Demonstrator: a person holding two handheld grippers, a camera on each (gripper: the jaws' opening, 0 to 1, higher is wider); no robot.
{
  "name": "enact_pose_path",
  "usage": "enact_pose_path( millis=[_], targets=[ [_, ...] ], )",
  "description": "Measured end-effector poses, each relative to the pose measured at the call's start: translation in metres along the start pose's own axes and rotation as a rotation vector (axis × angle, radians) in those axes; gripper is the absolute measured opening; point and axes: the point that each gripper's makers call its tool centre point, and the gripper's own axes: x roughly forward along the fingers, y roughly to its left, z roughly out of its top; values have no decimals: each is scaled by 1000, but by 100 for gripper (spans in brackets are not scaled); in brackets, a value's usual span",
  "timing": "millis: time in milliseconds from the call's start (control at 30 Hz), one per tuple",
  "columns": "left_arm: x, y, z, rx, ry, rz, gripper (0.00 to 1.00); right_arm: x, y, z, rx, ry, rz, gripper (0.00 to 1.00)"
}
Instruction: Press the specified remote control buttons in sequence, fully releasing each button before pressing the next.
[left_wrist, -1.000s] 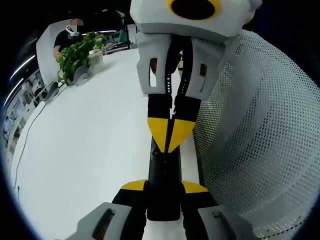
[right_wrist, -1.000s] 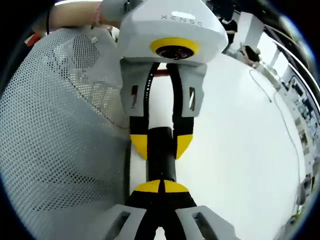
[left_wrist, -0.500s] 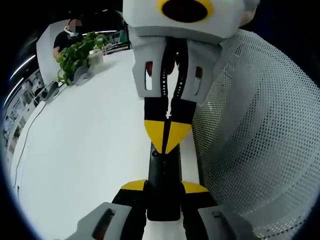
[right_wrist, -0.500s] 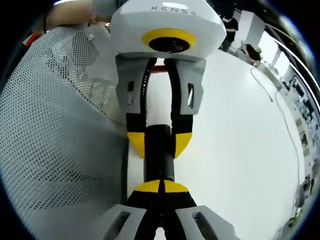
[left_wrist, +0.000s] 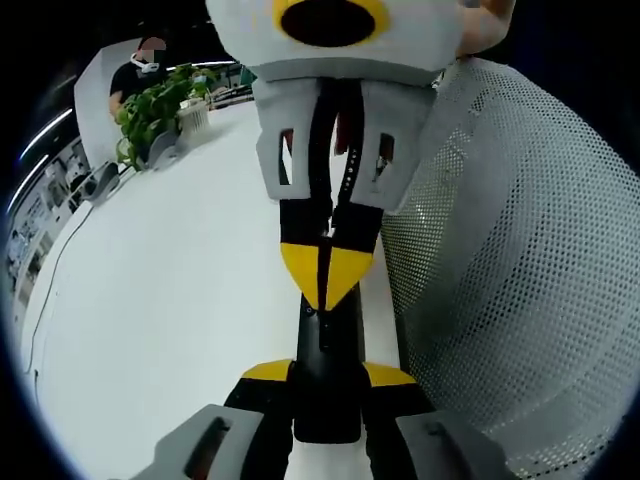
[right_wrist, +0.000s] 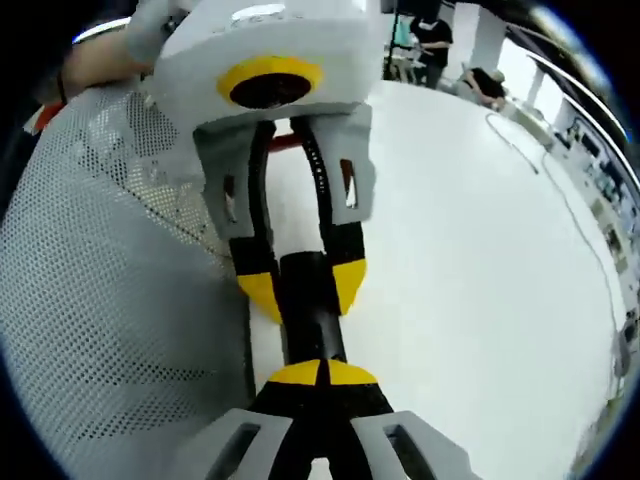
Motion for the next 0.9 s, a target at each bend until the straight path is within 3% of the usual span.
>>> enact_pose_path(
  millis=[100, 167, 367, 767, 900],
  targets=[
    [0, 0, 0, 0, -2, 0, 26, -2, -4, -2, 74, 13, 32, 0],
    [0, 0, 0, 1, -2, 0, 26, -2, -10, 2, 26, 12, 8, 0],
    [0, 1, 0, -2, -5, 0, 26, 5, -7, 2, -6, 59, 23, 0],
    [0, 0, 0, -3, -7, -1, 26, 7, -15, 3, 147, 87, -1, 0],
    [-1, 0, 0, -3, -9, -2, 26, 7, -13, 3, 126, 96, -10, 0]
  ],
)
